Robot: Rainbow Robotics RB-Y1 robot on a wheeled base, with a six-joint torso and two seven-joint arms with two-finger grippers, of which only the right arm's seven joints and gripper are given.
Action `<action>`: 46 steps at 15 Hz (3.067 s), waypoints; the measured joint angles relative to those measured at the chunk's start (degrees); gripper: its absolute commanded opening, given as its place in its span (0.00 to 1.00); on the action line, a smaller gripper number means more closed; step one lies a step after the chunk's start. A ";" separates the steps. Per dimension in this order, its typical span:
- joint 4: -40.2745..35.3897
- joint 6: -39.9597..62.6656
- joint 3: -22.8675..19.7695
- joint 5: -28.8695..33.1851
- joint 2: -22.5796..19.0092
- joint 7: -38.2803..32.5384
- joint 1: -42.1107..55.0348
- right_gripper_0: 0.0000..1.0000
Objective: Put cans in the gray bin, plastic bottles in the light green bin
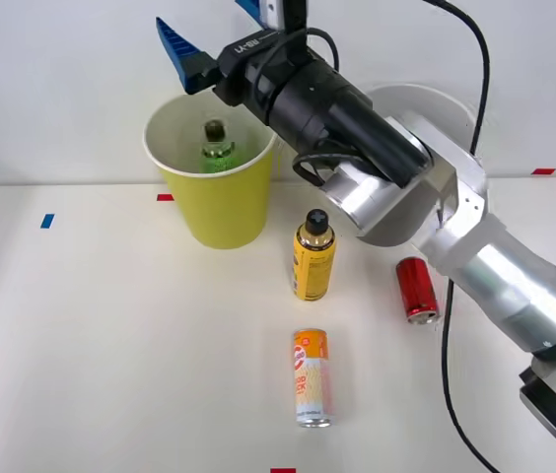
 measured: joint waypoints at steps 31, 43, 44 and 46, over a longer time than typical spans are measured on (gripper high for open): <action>-39.07 -23.16 -18.80 3.78 -0.46 6.21 91.85 1.00; -25.02 -25.19 -26.21 19.02 10.53 -2.84 88.73 1.00; -24.95 -25.94 -26.77 21.85 11.58 -5.41 89.35 1.00; -22.92 -29.76 -27.41 25.27 13.45 -7.86 89.79 1.00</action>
